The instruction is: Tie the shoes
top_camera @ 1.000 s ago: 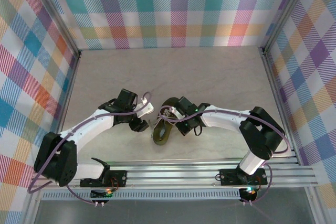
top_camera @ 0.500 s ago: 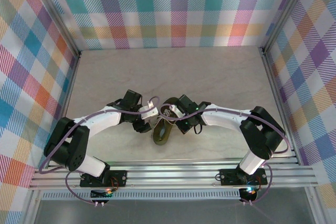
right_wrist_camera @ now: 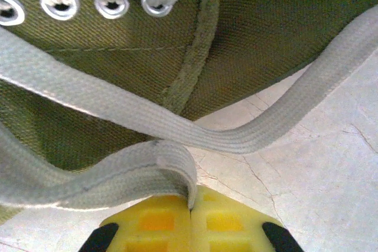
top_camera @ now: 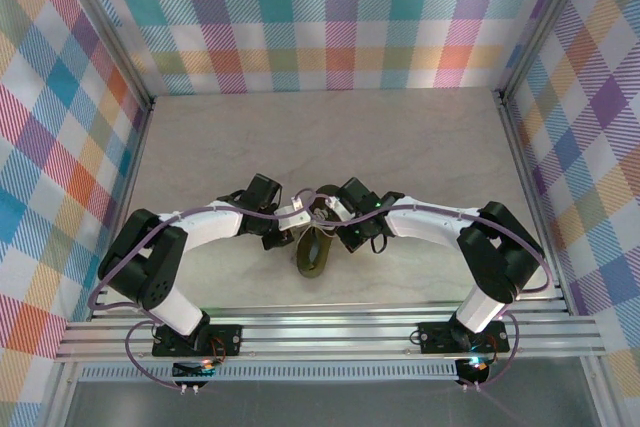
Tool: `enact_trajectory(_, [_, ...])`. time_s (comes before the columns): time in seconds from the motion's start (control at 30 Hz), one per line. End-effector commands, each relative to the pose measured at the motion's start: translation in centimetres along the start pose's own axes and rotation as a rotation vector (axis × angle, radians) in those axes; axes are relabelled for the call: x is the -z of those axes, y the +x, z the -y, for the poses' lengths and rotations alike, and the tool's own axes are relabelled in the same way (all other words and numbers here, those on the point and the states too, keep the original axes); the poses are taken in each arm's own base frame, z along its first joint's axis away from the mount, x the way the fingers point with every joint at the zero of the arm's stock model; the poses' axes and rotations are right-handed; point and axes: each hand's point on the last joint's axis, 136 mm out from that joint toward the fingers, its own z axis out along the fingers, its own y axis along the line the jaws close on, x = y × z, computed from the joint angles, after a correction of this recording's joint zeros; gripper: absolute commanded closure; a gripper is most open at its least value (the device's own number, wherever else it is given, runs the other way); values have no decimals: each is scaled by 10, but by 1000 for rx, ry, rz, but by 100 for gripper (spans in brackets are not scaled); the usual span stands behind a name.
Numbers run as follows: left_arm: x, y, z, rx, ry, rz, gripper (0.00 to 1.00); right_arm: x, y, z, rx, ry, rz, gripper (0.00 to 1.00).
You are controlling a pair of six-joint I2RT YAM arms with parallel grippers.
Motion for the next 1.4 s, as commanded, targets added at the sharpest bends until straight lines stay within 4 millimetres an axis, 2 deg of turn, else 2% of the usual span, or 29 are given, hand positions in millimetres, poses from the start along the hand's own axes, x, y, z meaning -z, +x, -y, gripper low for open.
enact_trajectory(0.0, [17,-15,-12,-23,-38,55,97,3,3,5,-18,-9,4,100])
enact_trajectory(0.03, [21,-14,-14,-27,-47,46,100,5,4,8,-22,-8,6,100])
enact_trajectory(0.27, [36,0,-21,-31,-64,-19,100,12,7,16,-38,-29,2,100])
enact_trajectory(0.5, [39,7,-33,50,-68,-81,100,17,14,21,-103,-77,-20,100])
enact_trajectory(0.67, [42,15,-39,74,-108,-94,100,14,13,12,-99,-155,-56,100])
enact_trajectory(0.87, [51,16,-47,99,-160,-82,100,15,7,20,-164,-172,-41,100])
enact_trajectory(0.9, [53,15,-49,106,-168,-72,100,17,6,21,-162,-164,-35,99])
enact_trajectory(0.93, [56,11,-52,120,-185,-57,98,21,4,22,-155,-161,-30,74])
enact_trajectory(0.97, [60,8,-57,136,-211,-44,74,24,2,22,-148,-162,-31,43])
enact_trajectory(1.0, [65,4,-63,150,-241,-24,59,28,1,25,-144,-139,-28,21])
enact_trajectory(1.03, [72,-1,-67,160,-274,6,34,33,-1,29,-138,-114,-20,1])
enact_trajectory(1.07, [80,-6,-72,173,-307,36,4,38,-3,34,-131,-91,-7,1])
enact_trajectory(1.1, [90,-11,-78,197,-339,77,0,45,-6,40,-126,-61,17,1])
enact_trajectory(1.2, [125,-25,-101,292,-451,212,0,70,-17,63,-150,34,120,1])
enact_trajectory(1.3, [153,-25,-122,410,-542,286,0,96,-25,97,-197,165,238,1])
enact_trajectory(1.37, [167,-16,-137,512,-607,302,0,111,-27,119,-235,246,312,1])
